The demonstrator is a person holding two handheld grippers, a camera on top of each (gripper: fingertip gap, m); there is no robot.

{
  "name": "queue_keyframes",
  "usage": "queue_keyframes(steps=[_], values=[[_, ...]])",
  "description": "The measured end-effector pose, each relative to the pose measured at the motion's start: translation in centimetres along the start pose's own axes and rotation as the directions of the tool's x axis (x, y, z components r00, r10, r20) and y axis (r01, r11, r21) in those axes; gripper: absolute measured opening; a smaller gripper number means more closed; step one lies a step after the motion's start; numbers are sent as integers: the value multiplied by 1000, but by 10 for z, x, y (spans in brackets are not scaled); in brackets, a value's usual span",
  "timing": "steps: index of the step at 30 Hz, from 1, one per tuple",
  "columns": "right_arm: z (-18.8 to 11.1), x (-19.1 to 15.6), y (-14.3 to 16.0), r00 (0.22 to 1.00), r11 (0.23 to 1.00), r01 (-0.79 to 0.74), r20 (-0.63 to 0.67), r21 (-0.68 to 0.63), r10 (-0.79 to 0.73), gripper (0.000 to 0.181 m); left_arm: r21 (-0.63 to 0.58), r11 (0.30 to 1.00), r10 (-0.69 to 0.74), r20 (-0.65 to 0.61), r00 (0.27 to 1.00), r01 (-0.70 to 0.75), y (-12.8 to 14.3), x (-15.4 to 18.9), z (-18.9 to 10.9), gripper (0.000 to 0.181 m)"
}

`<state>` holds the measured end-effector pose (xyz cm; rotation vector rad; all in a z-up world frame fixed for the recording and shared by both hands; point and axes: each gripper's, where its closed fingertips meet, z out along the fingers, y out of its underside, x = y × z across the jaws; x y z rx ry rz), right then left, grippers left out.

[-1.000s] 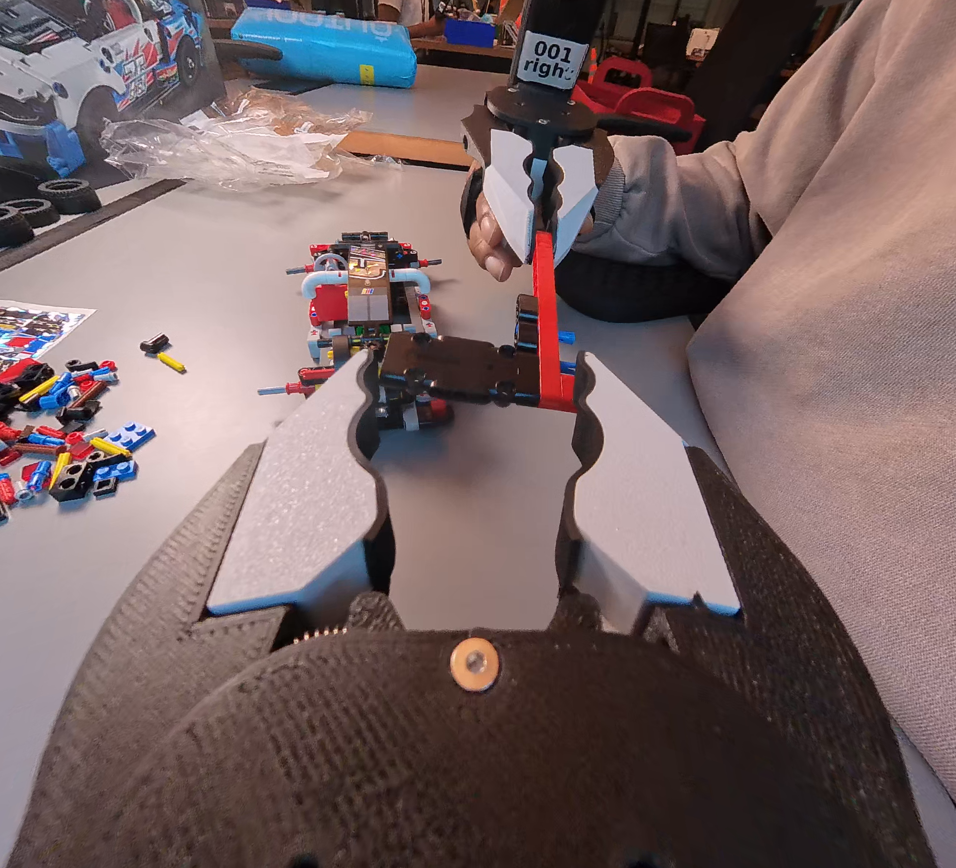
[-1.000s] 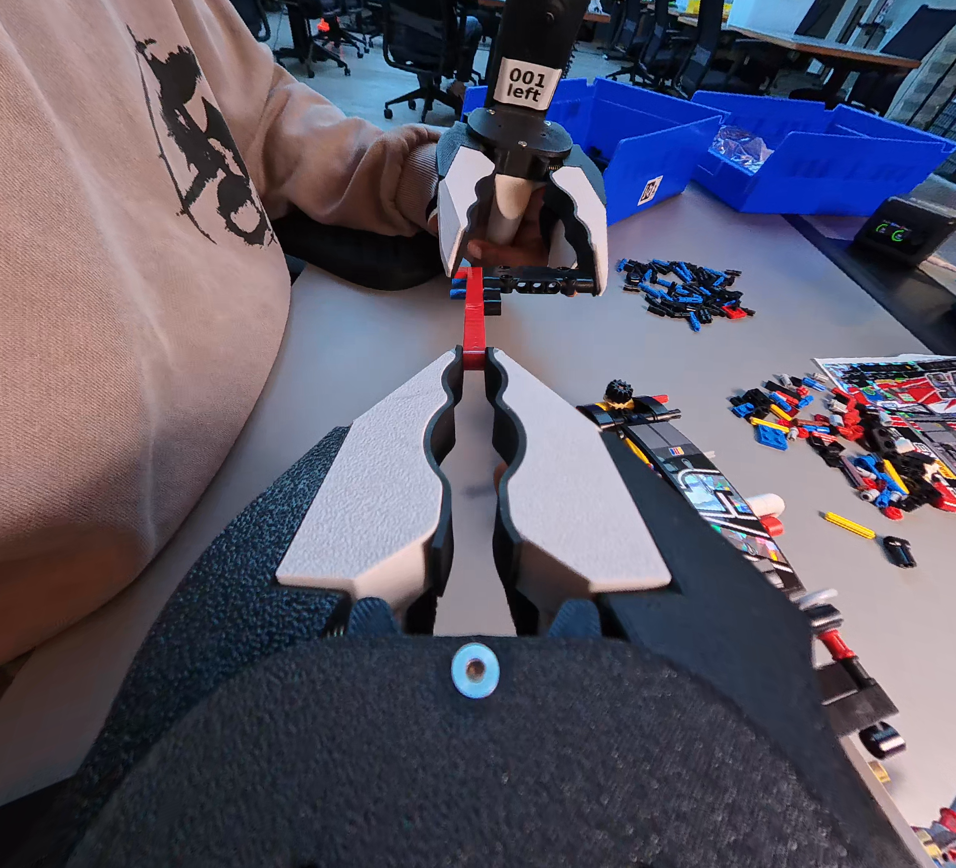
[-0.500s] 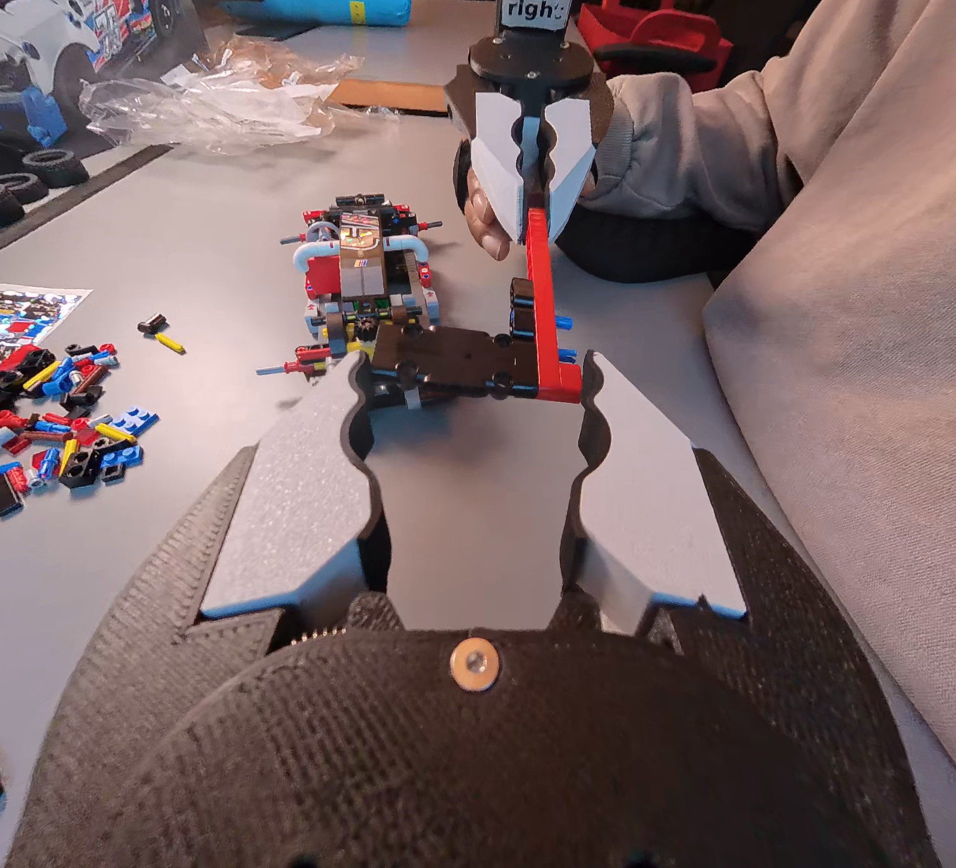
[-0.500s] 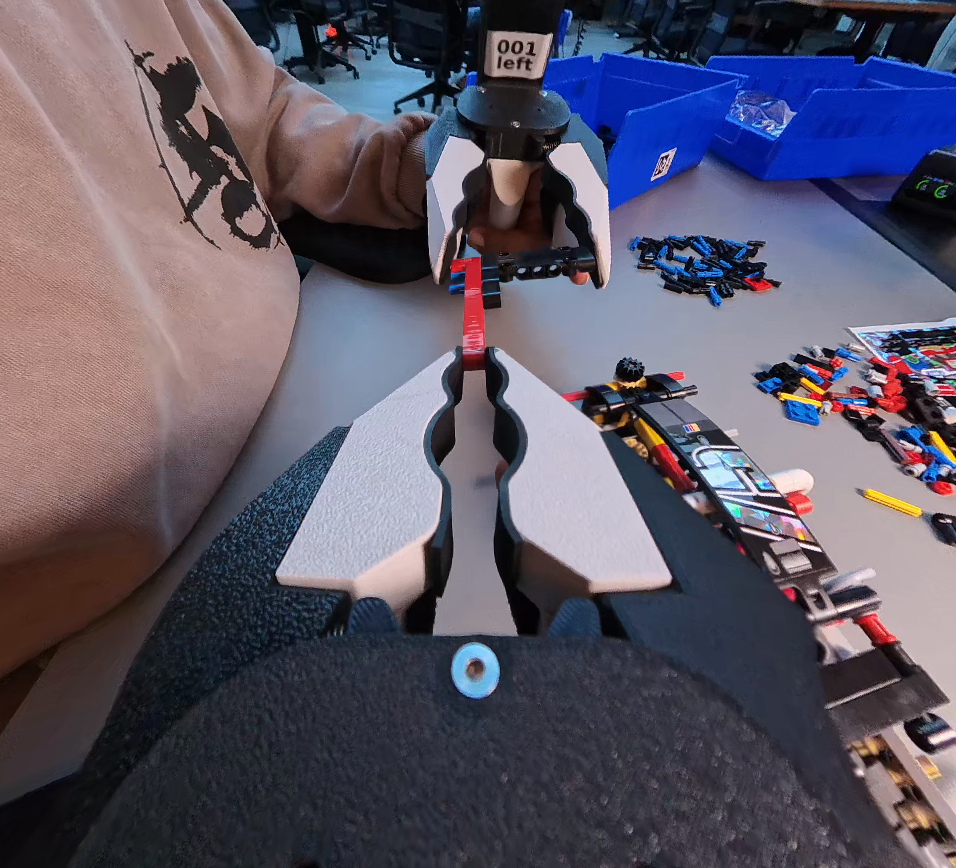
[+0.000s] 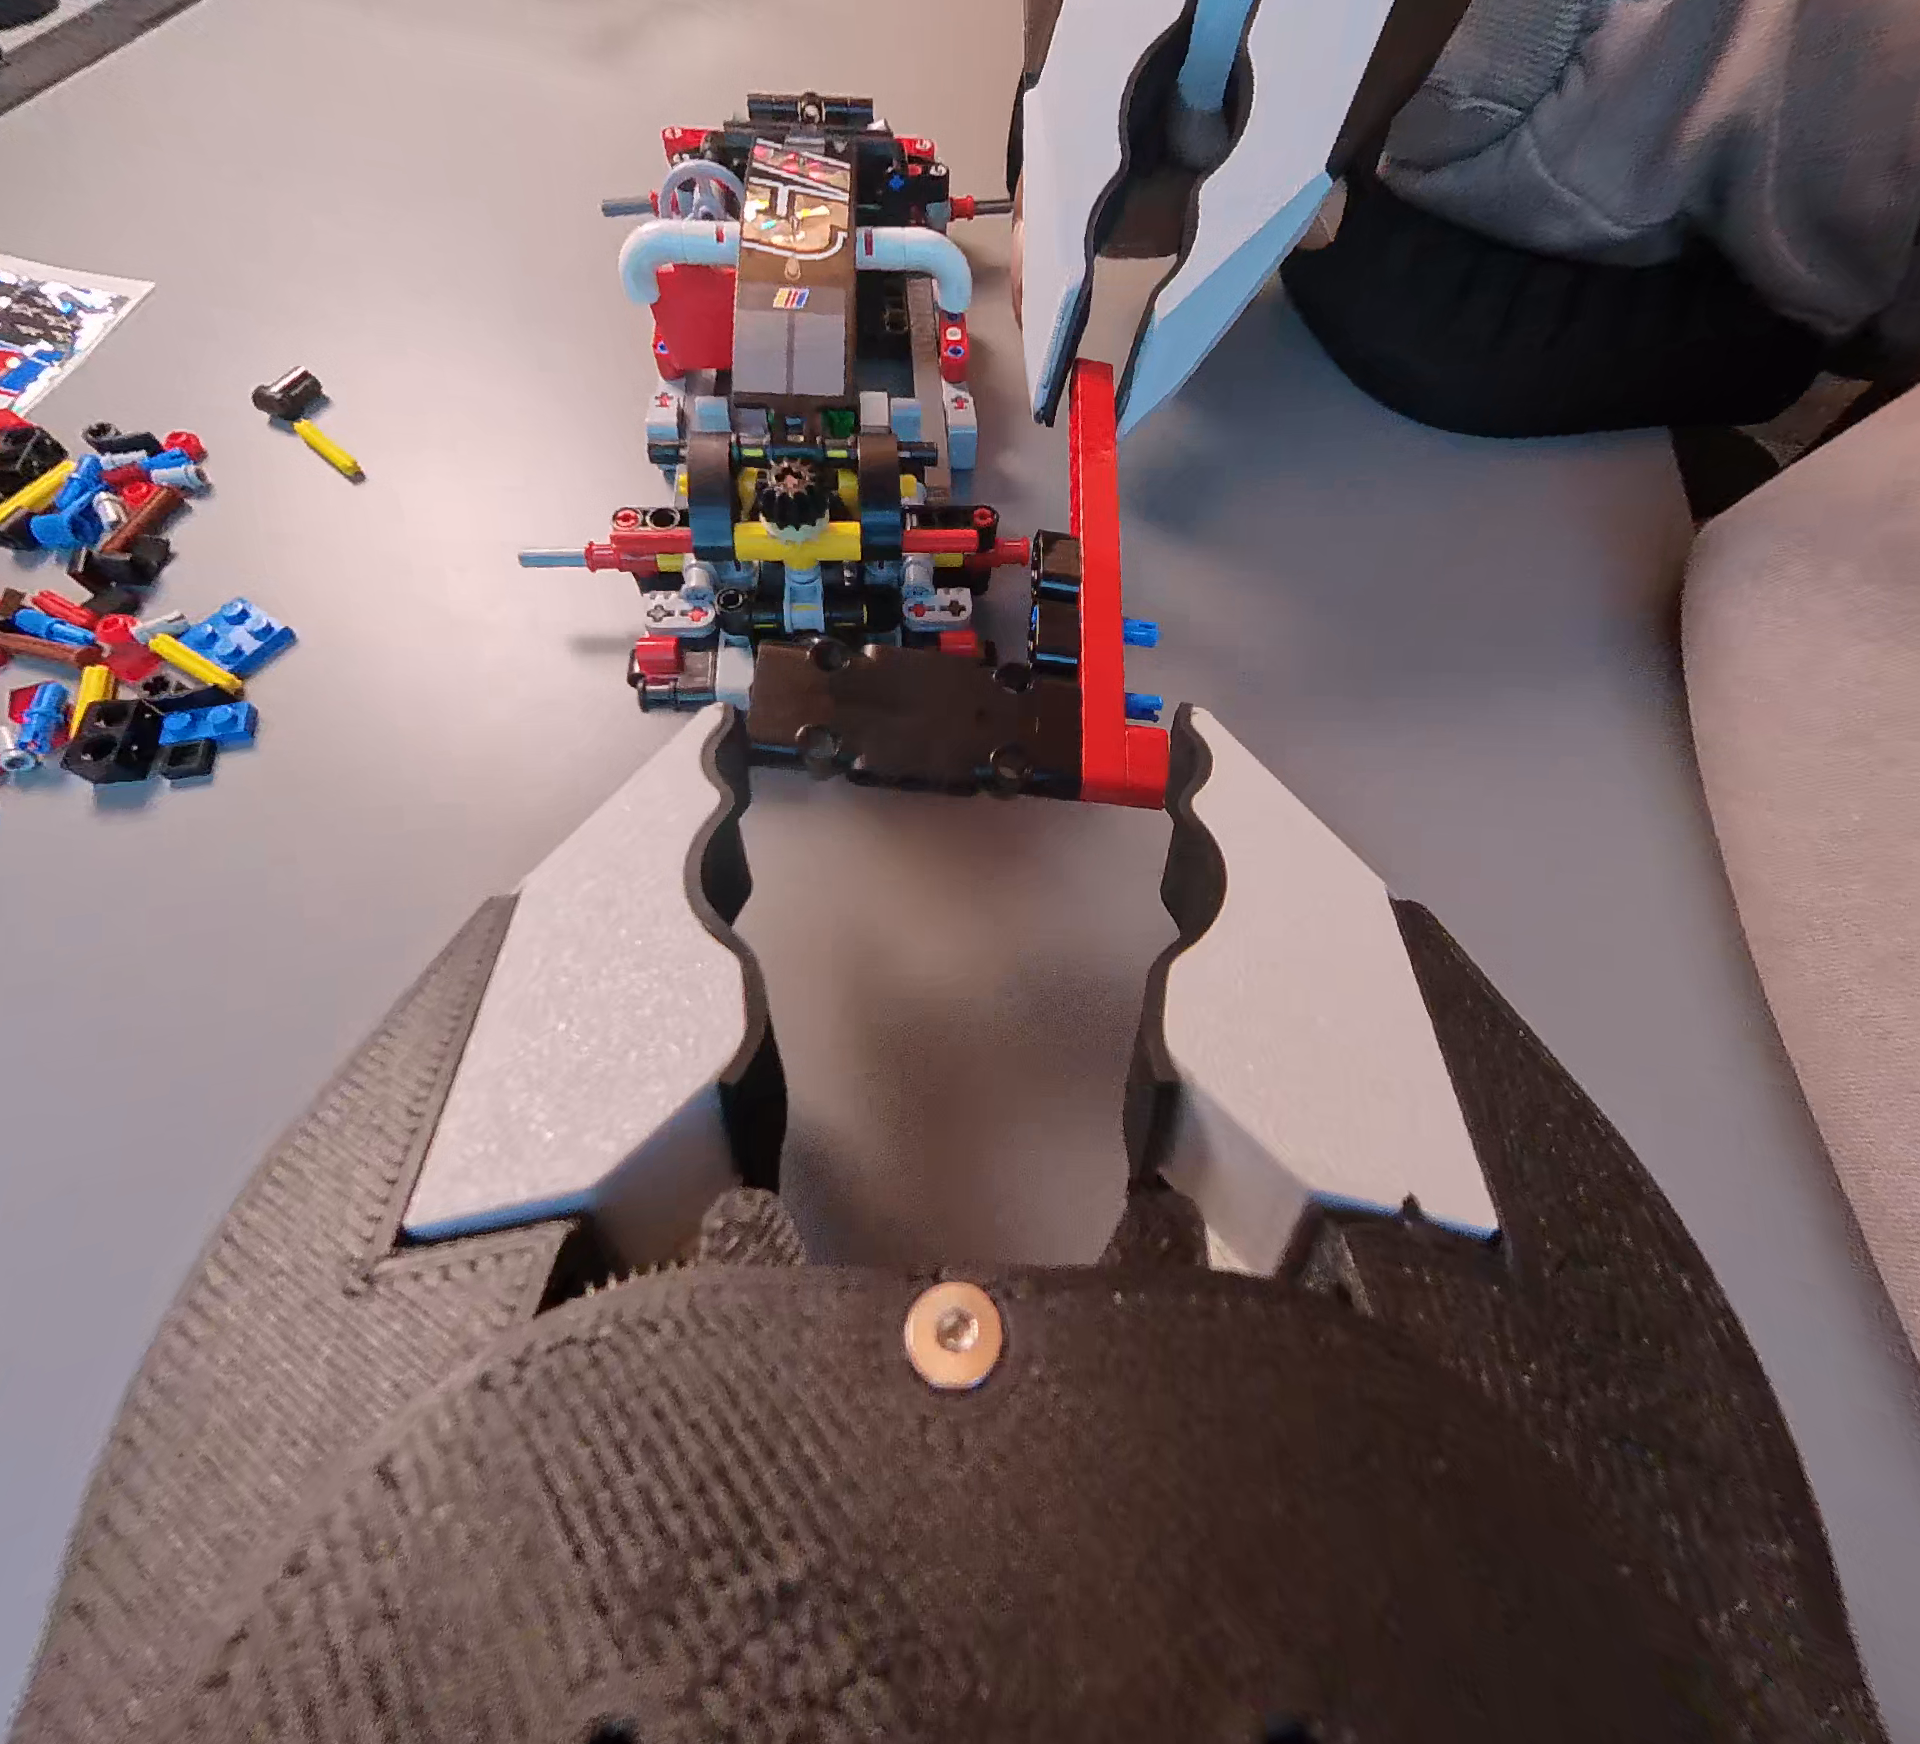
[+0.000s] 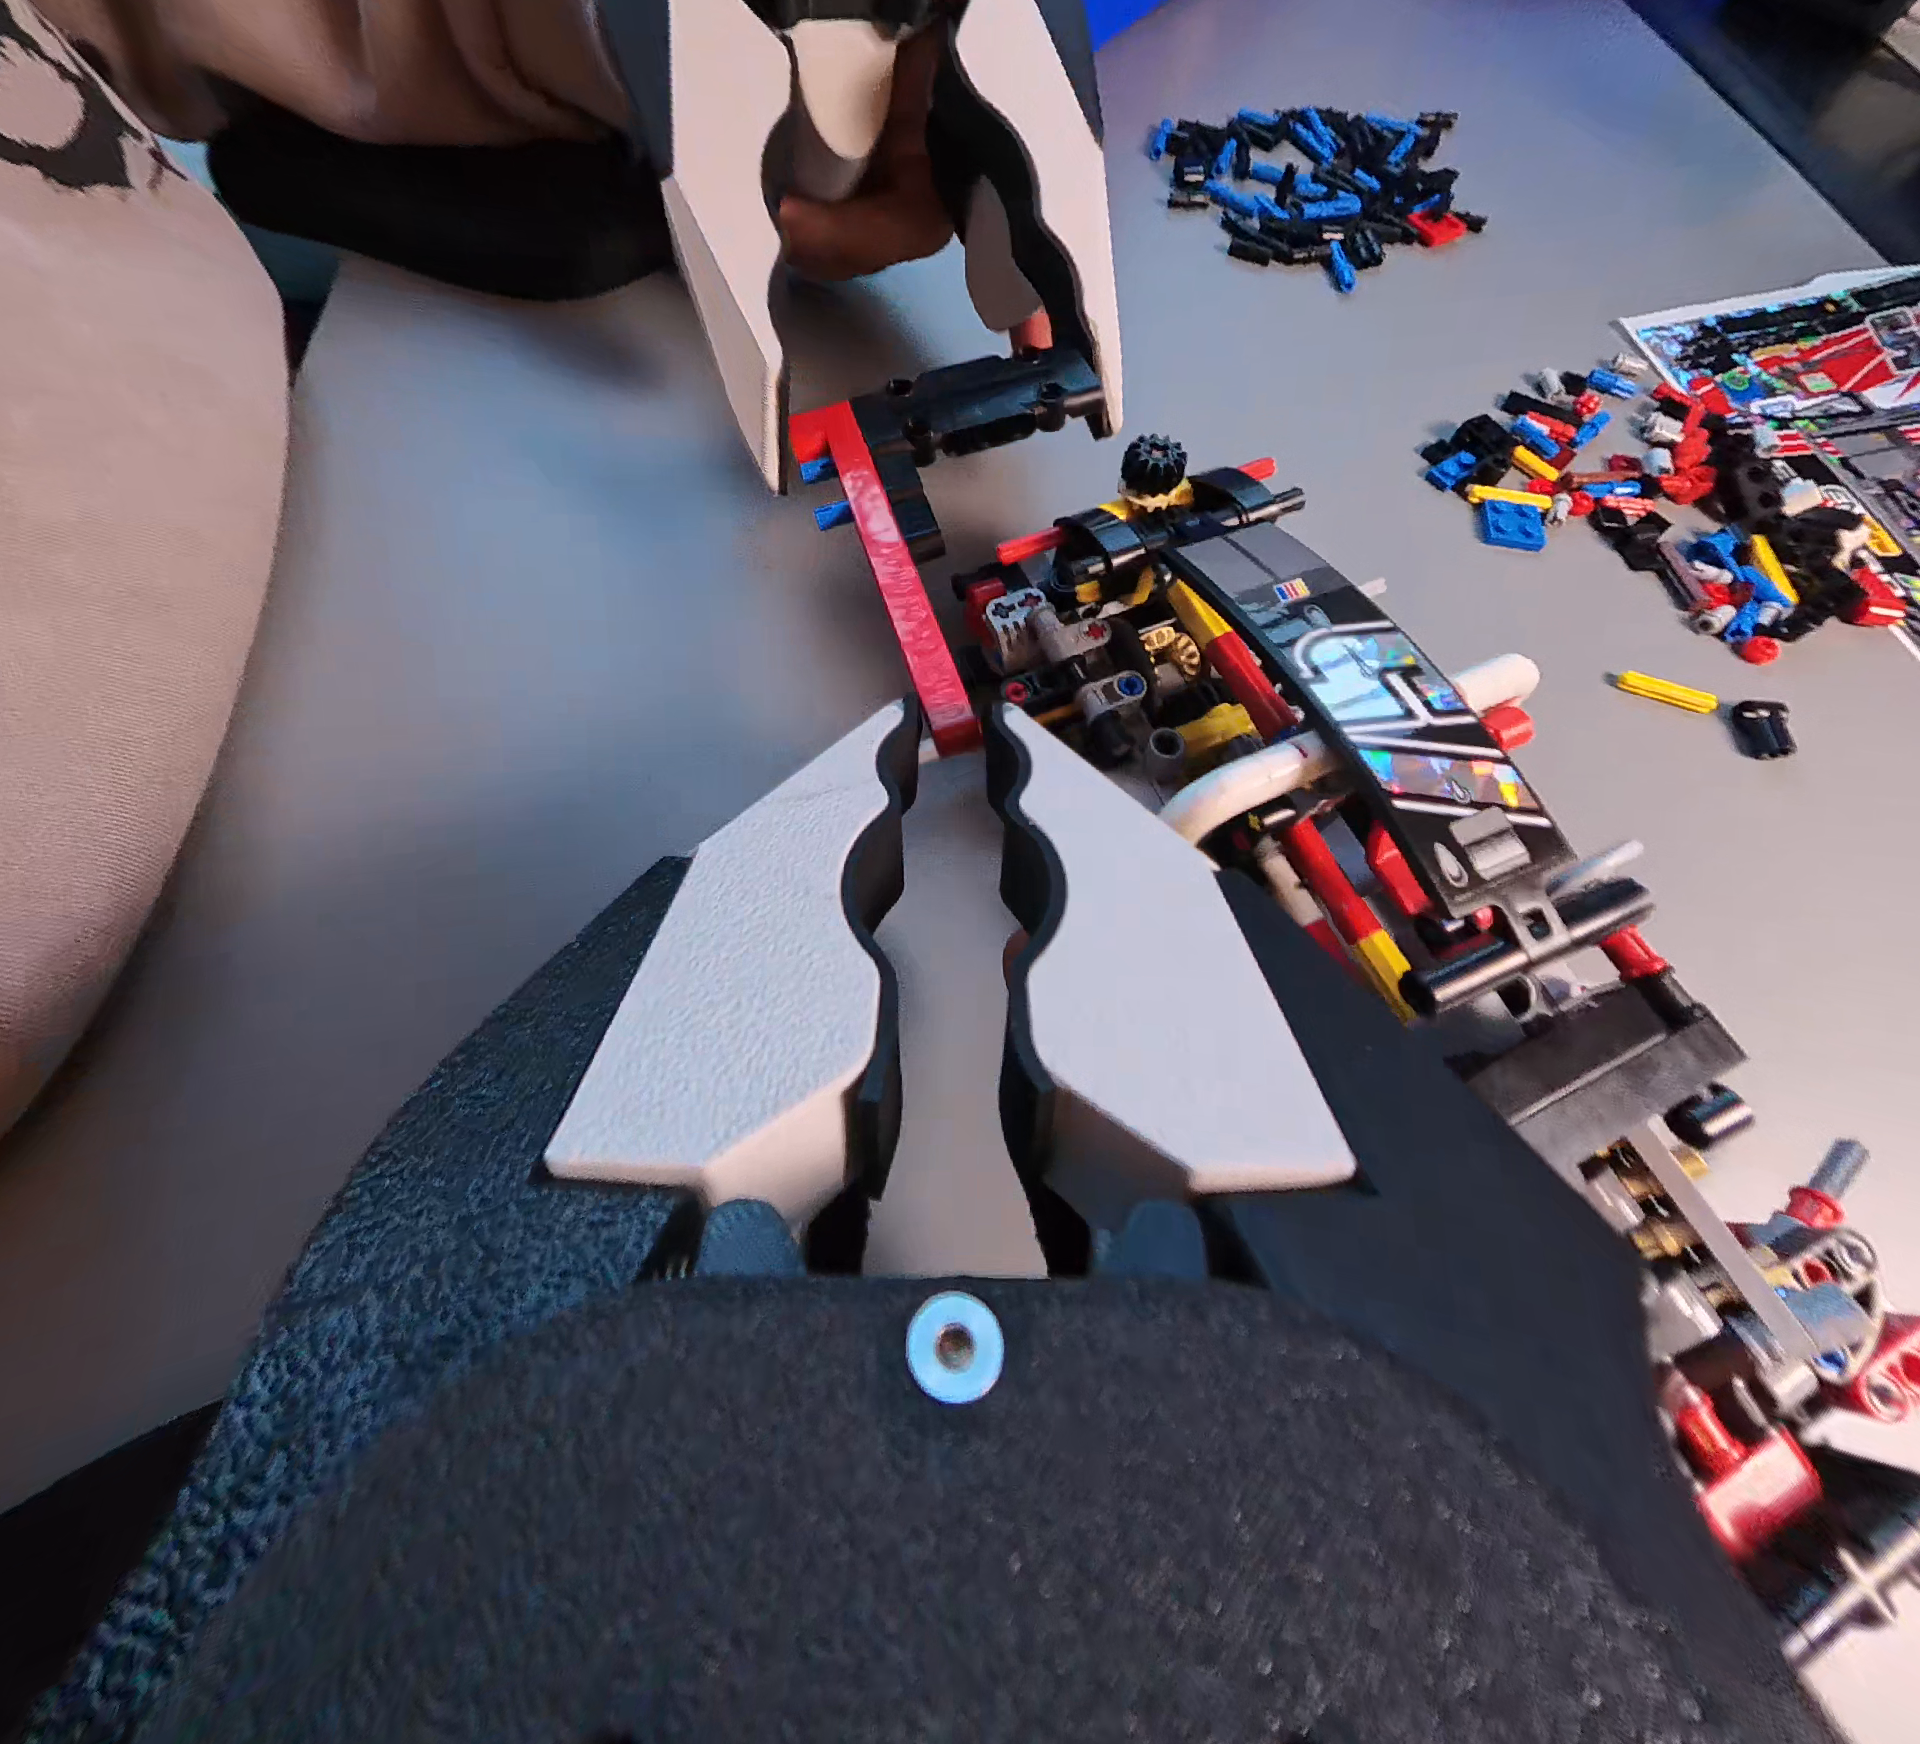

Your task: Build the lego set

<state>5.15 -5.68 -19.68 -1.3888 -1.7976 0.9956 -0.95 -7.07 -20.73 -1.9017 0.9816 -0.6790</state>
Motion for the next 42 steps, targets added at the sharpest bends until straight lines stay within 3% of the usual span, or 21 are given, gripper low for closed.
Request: queue_keyframes(steps=[8,12,15,18,20,22,25,28,32,36,42], values=[[-13,11,8,998,996,-12,-64,-84,6,14,-32,996,-81,11,997,81,2,-3,9,80],[-36,20,-11,993,1000,6,-120,-2,-6,15,-22,996,-82,14,997,82,-1,-4,11,80],[-58,42,-22,971,997,11,-237,80,9,16,-9,996,-91,24,996,91,-1,-7,11,80],[-81,81,-14,905,997,-1,-424,83,36,31,1,993,-116,22,993,116,-1,-10,11,80],[-87,96,2,881,999,-36,-470,37,49,48,11,992,-123,19,992,123,-2,-11,10,80],[-81,95,23,905,995,-103,-417,-13,88,68,15,992,-129,12,992,129,-2,-11,9,80],[-70,96,35,933,995,-84,-356,-54,59,73,12,990,-141,-3,990,141,-1,-11,9,80],[-62,92,22,961,992,31,-268,-121,-62,70,16,988,-154,-32,988,154,-2,-9,8,80],[-39,93,29,957,898,219,-95,-382,-274,68,19,987,-157,-59,986,158,-3,-6,8,80],[-17,97,33,936,825,326,36,-462,-350,43,19,986,-165,-75,983,167,-2,-5,6,80],[-14,91,17,987,895,109,155,-432,-46,39,48,976,-207,-127,970,214,-3,-5,-4,79]])
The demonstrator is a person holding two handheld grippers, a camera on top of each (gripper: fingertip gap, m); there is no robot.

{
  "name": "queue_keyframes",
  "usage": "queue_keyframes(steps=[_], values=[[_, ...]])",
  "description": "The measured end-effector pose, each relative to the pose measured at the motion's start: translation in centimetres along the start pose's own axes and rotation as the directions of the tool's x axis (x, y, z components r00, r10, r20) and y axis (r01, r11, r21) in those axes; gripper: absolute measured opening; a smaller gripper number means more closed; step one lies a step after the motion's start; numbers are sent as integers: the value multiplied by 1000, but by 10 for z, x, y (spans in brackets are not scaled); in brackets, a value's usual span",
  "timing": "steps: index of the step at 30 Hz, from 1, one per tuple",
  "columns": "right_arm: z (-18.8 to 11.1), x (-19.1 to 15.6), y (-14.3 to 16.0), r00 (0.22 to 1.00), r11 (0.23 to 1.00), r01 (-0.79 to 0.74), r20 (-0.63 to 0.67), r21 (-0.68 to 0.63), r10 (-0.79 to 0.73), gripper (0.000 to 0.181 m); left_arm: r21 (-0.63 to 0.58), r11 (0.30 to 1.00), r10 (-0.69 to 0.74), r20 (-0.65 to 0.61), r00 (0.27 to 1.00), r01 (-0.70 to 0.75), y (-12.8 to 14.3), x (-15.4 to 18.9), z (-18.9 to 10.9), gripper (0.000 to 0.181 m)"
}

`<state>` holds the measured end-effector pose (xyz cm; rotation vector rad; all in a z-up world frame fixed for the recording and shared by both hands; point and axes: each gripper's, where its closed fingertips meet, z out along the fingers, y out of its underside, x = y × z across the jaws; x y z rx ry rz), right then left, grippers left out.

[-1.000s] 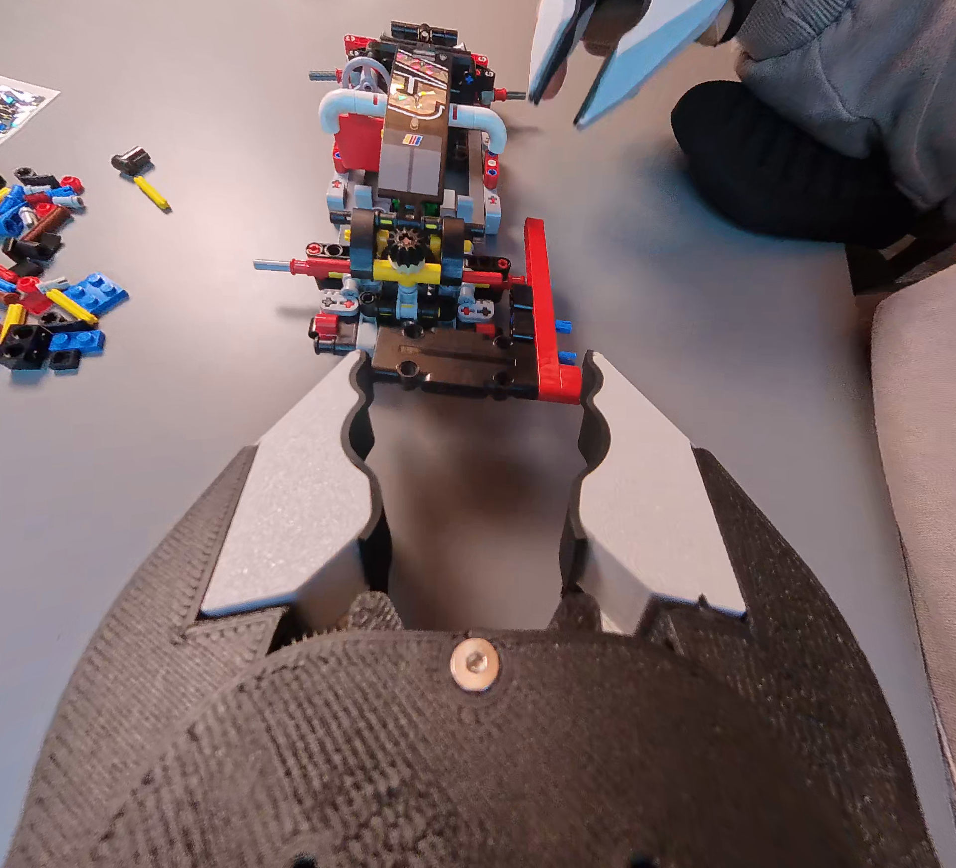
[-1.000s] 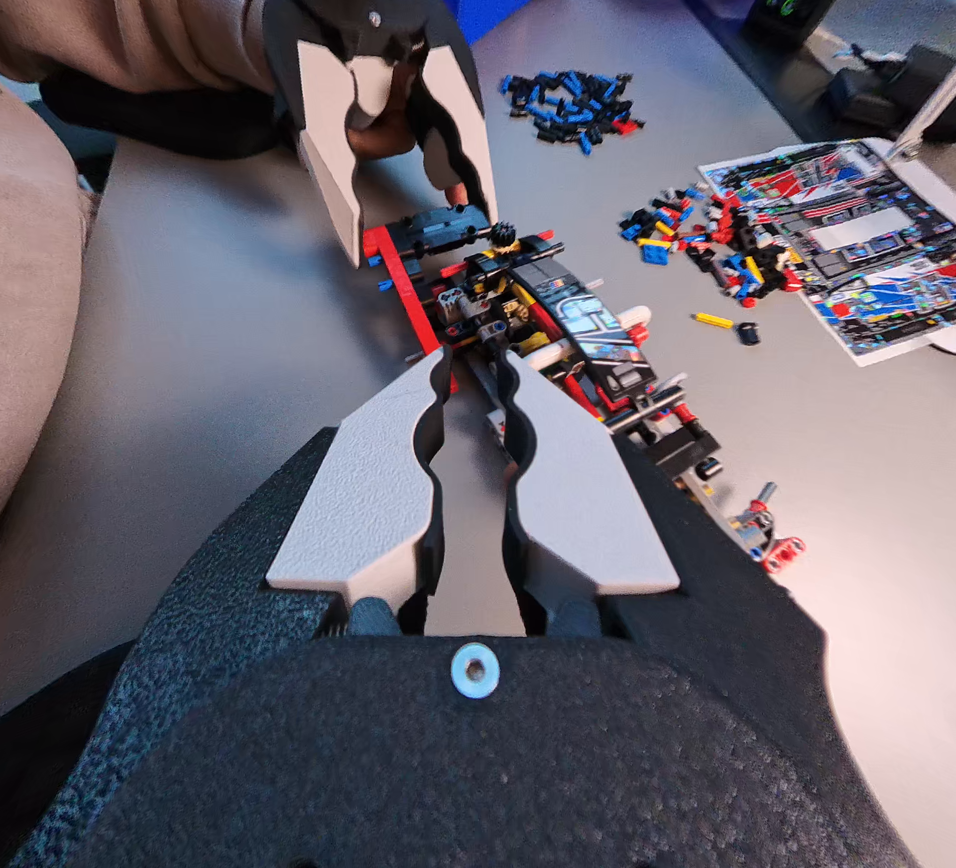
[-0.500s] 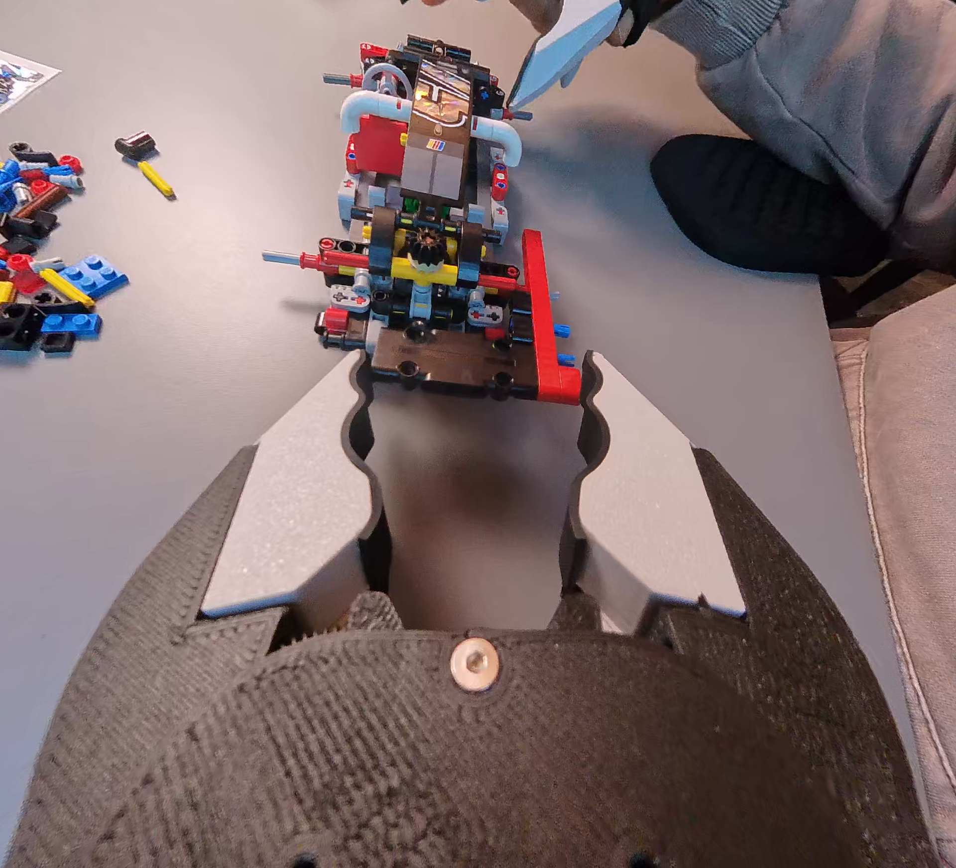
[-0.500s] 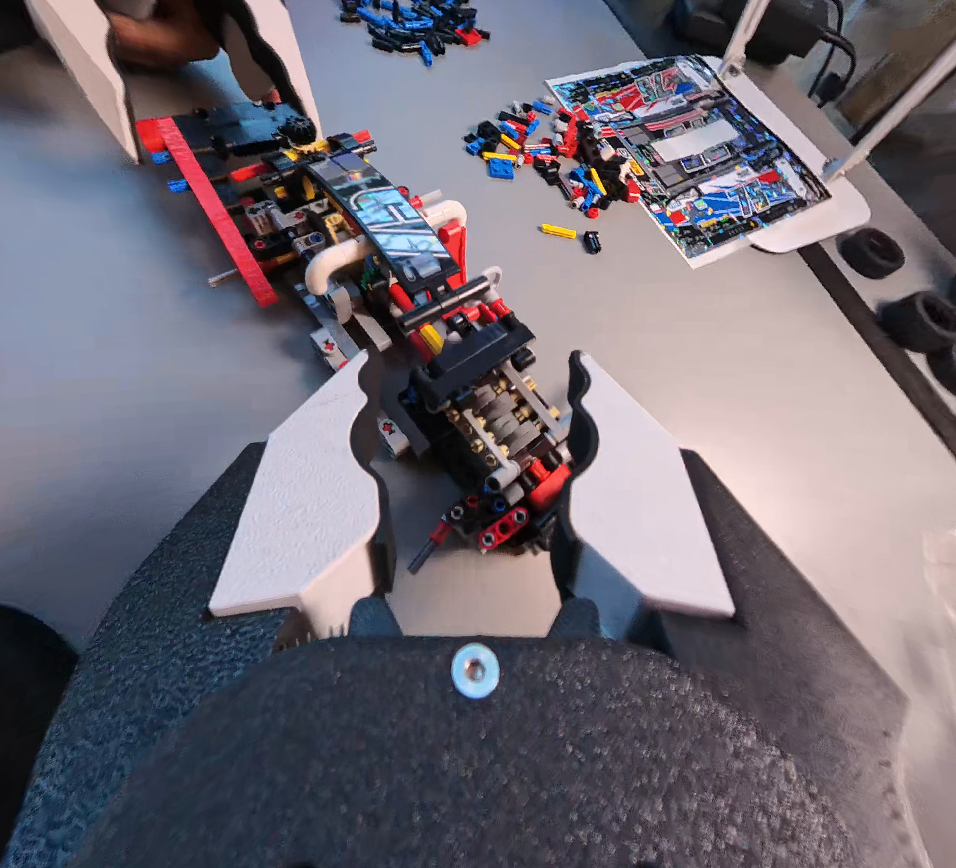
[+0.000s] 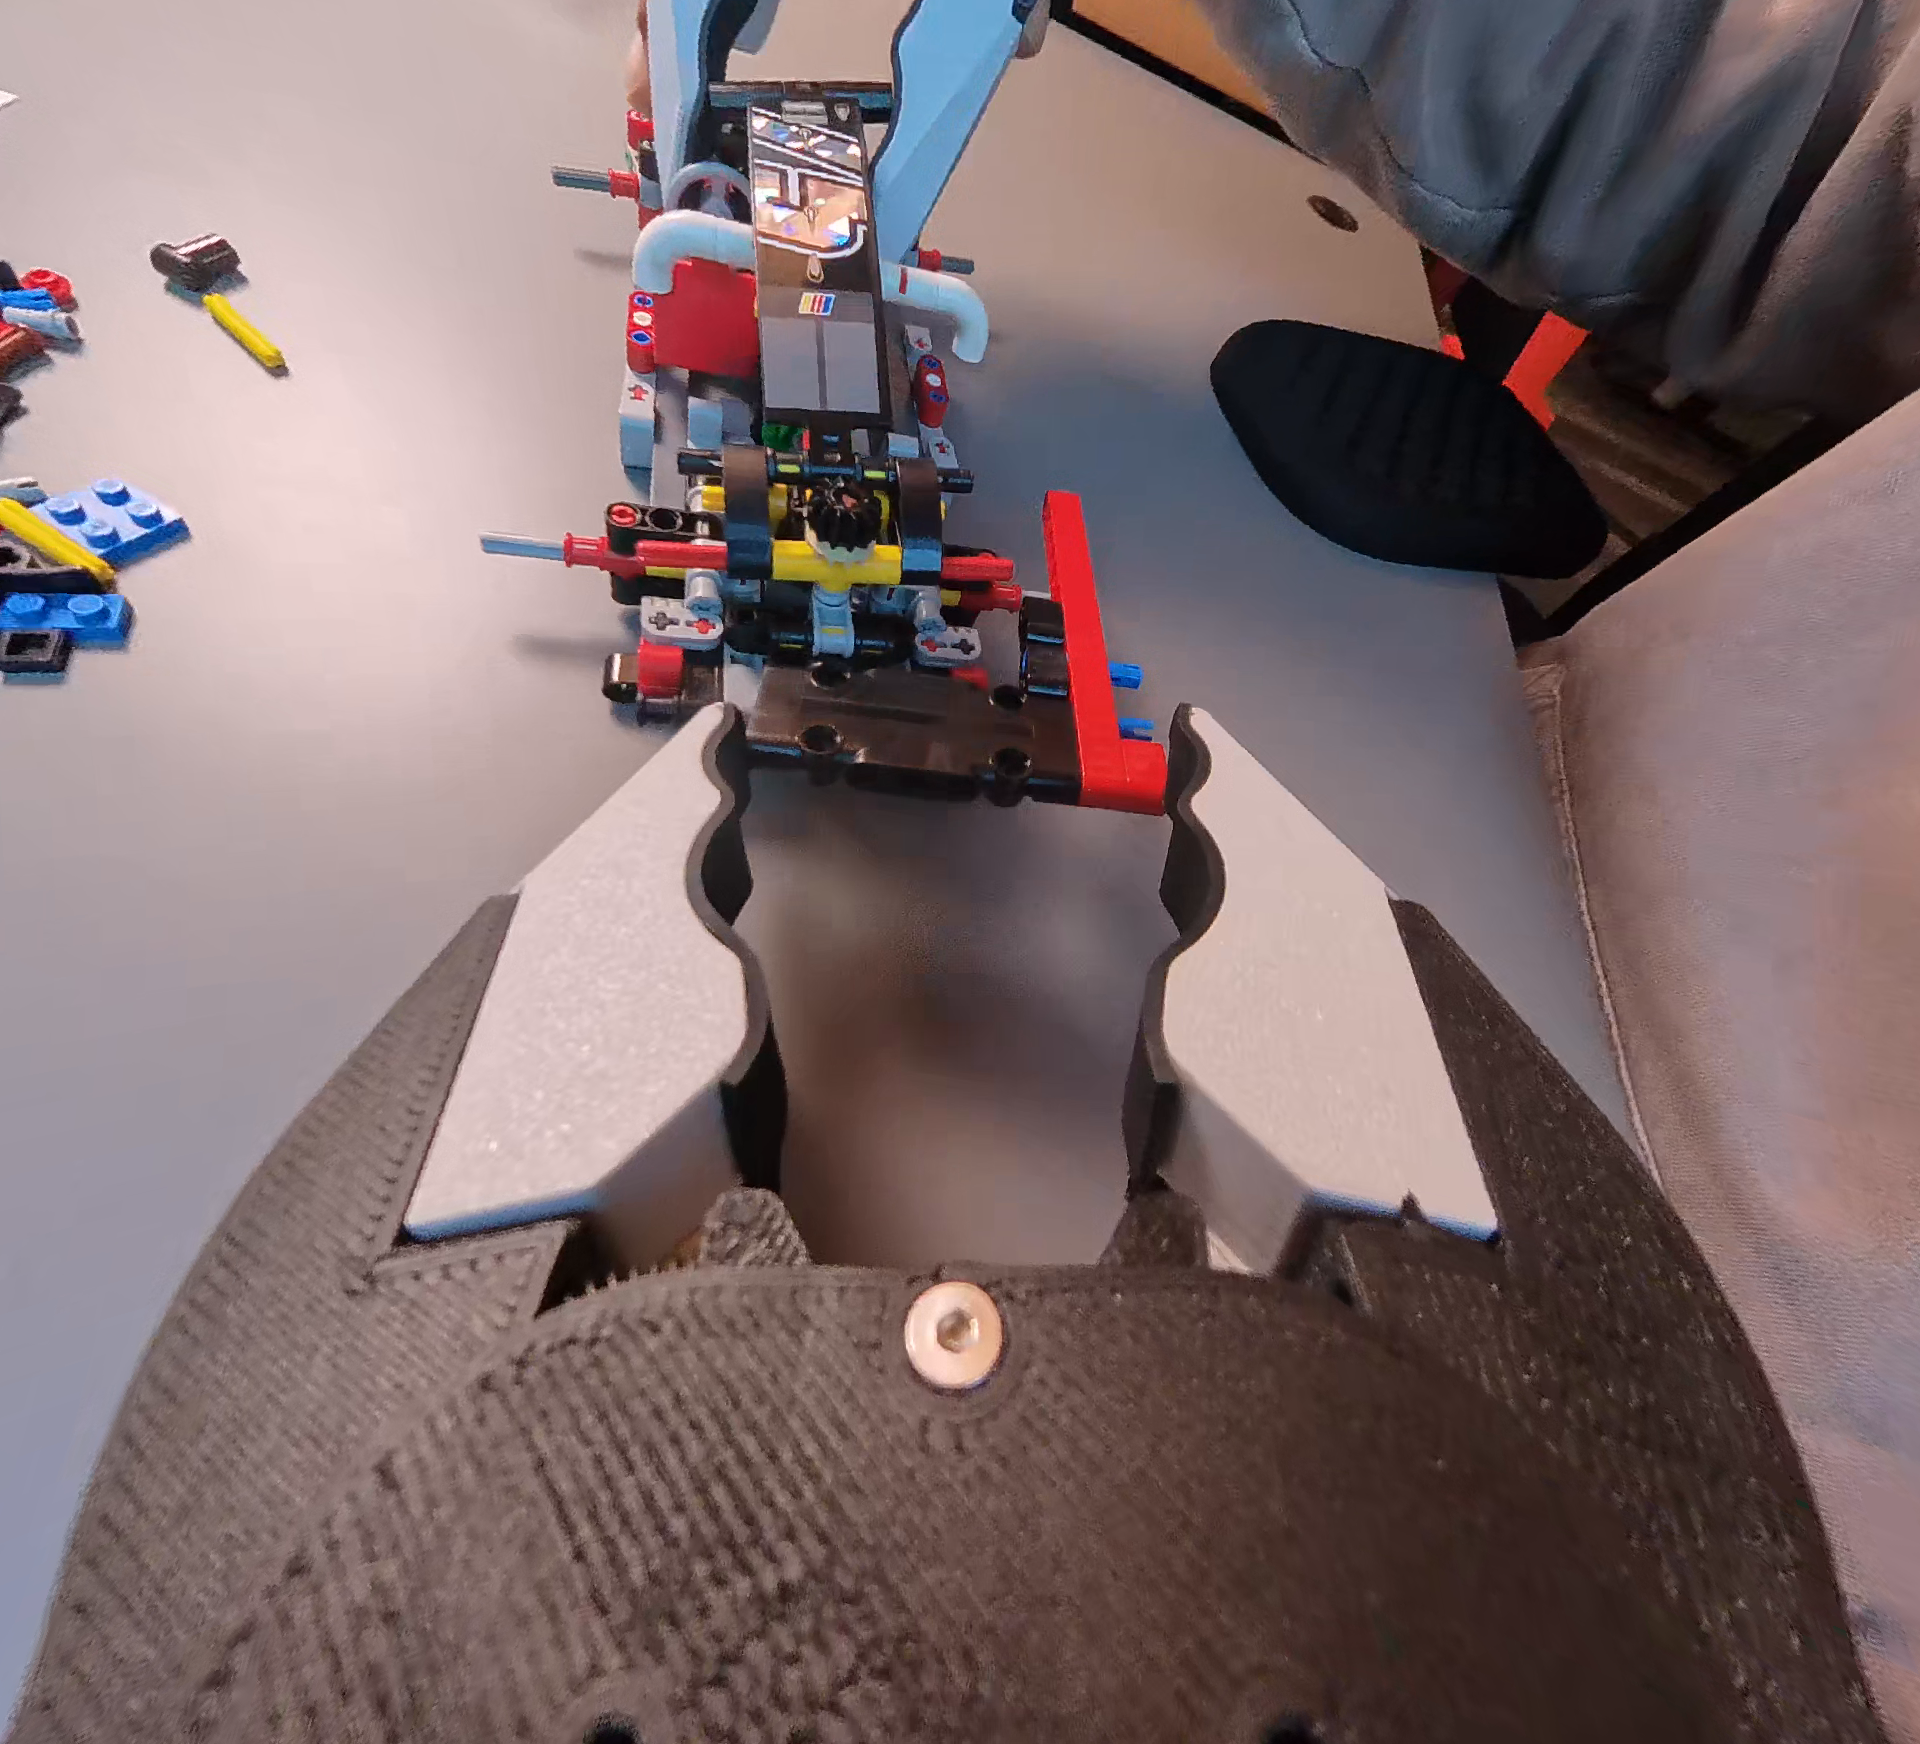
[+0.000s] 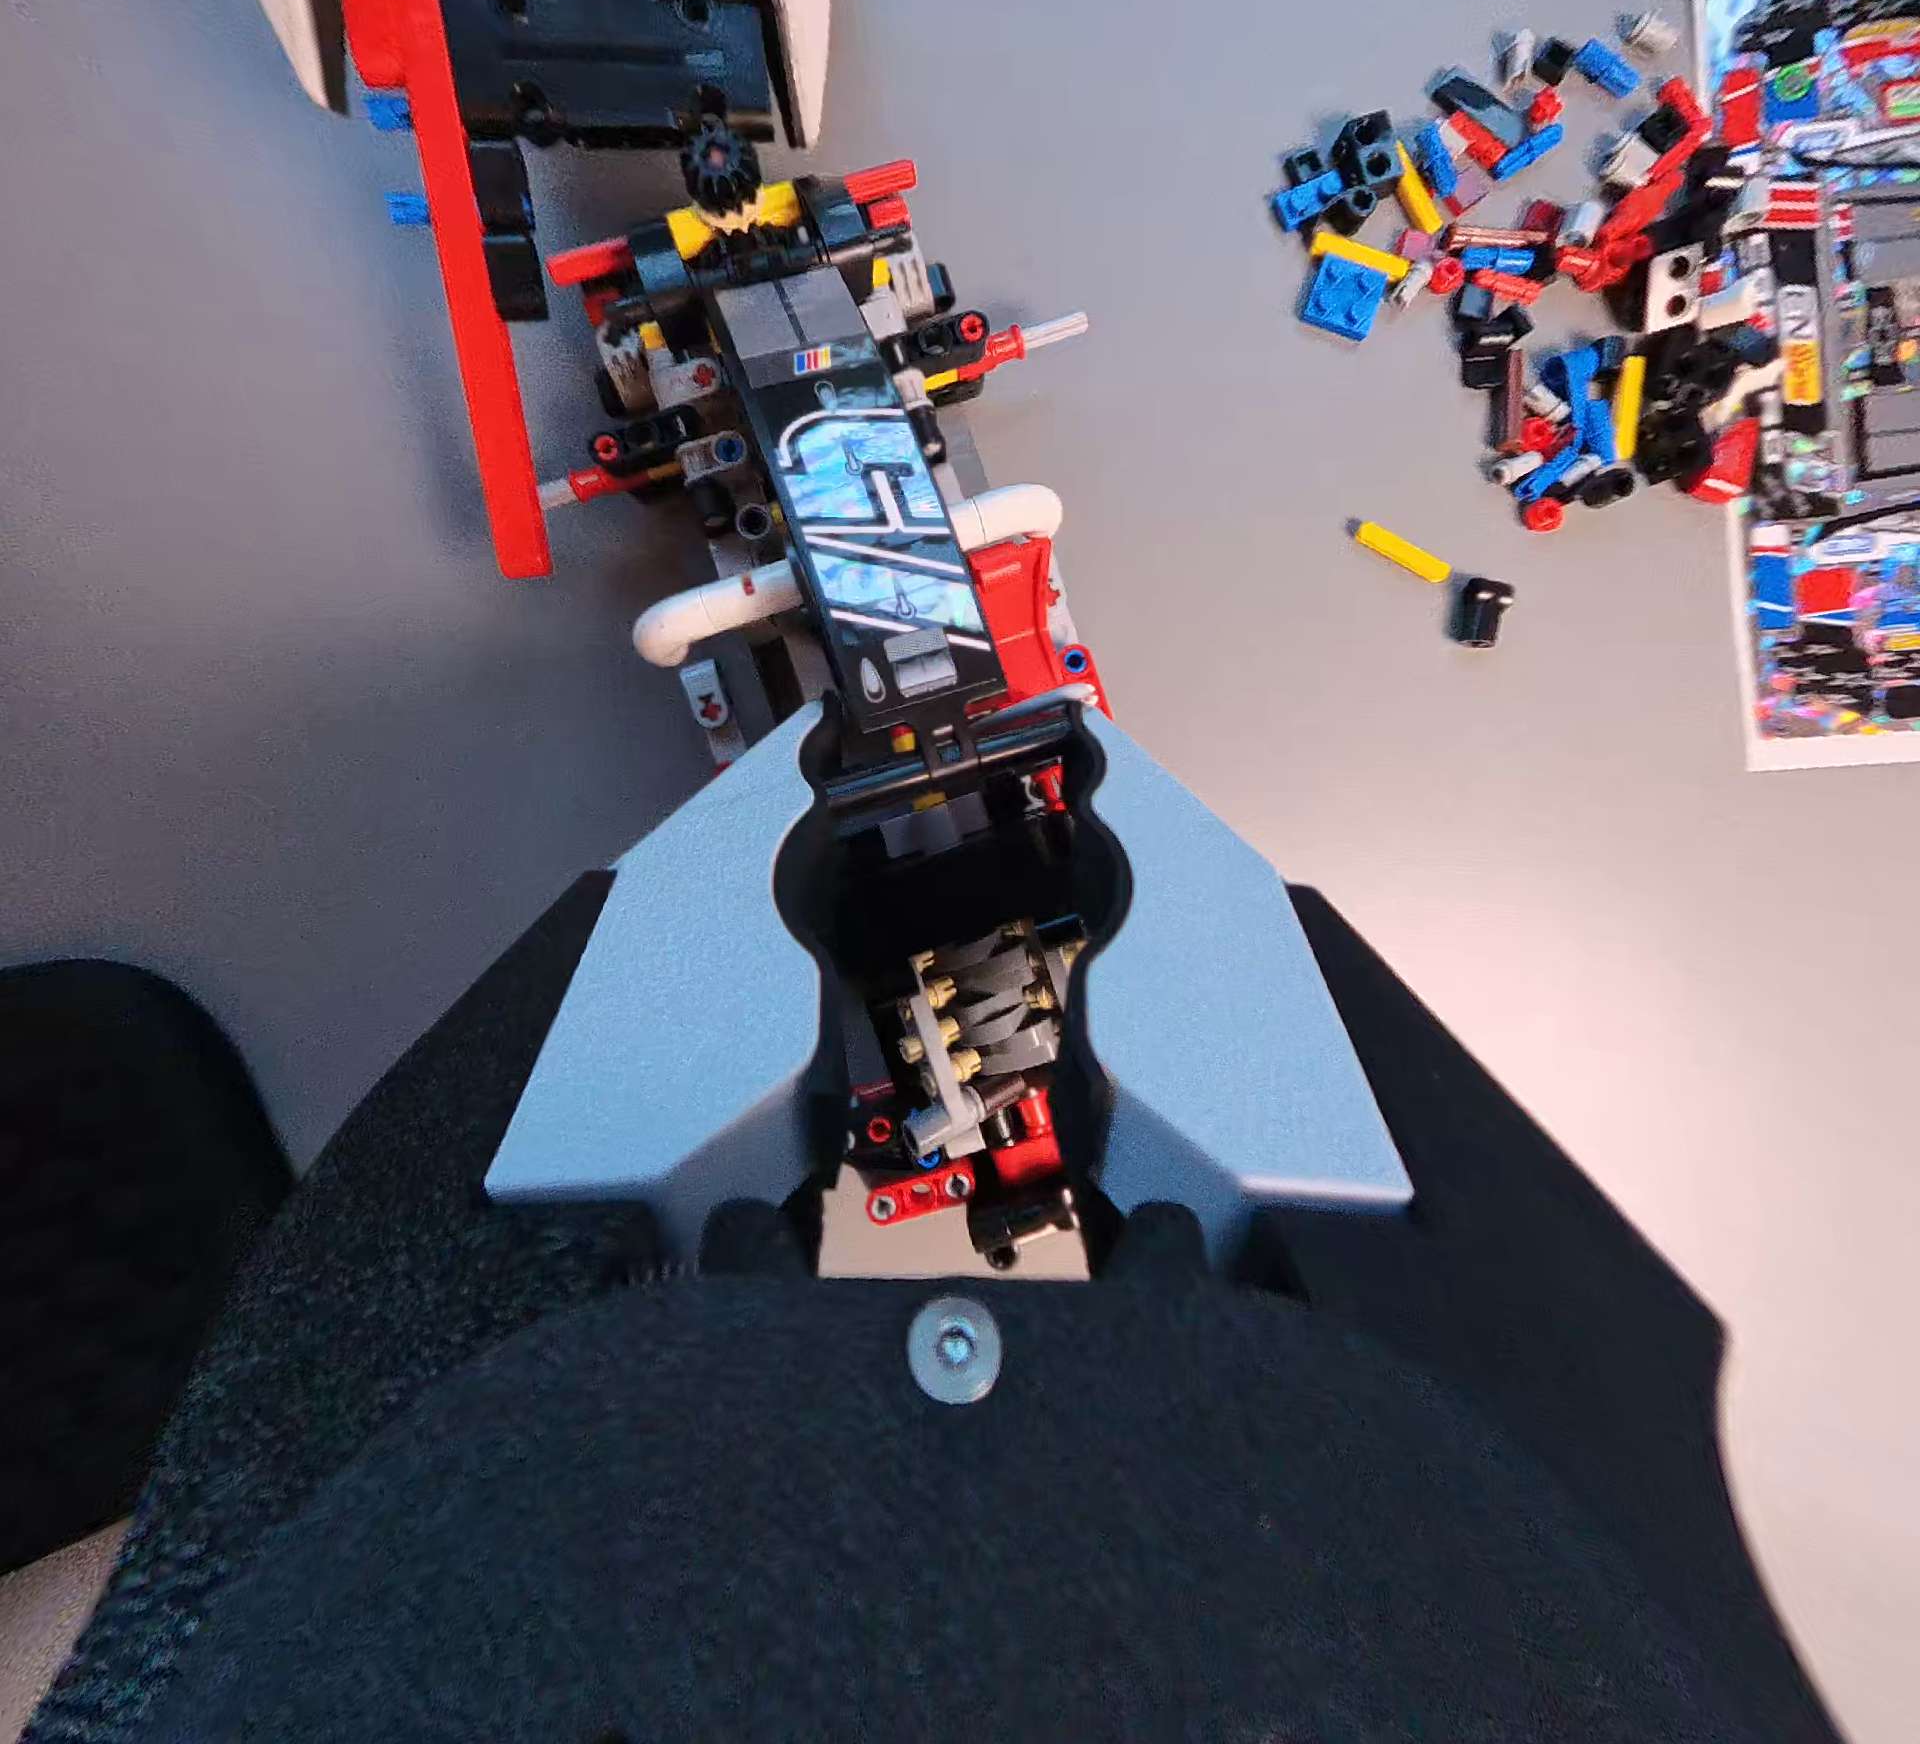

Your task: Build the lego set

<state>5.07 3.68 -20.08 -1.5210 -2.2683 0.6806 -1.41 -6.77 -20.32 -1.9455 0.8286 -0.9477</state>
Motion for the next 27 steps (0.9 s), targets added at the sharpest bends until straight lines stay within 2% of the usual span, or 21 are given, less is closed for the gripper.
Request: queue_keyframes(steps=[5,12,18,21,23,24,25,26,27], values=[[-2,3,-4,984,989,-136,112,-48,141,39,23,999,-42,-13,999,42,-2,-3,-5,80],[-1,7,-8,957,961,-232,143,-148,253,39,13,998,-67,-12,998,67,1,-5,-6,80],[-4,14,-11,882,910,-373,234,-181,408,39,55,991,-117,-35,993,119,-5,-8,-10,79],[-4,18,-11,850,889,-403,272,-216,451,30,80,983,-158,-65,985,163,-9,-9,-12,79],[-3,17,-10,836,882,-403,294,-244,464,31,94,977,-183,-86,979,191,-11,-10,-14,79],[-3,17,-9,844,887,-386,291,-255,451,33,102,974,-195,-94,976,204,-12,-11,-16,61],[-2,16,-9,849,889,-376,288,-260,443,35,132,968,-201,-106,974,214,-15,-13,-18,23],[-1,14,-9,852,893,-366,292,-261,434,37,167,960,-209,-113,971,226,-20,-14,-21,23],[-1,12,-9,857,899,-352,295,-262,422,40,174,958,-214,-90,973,227,-21,-18,-23,35]])
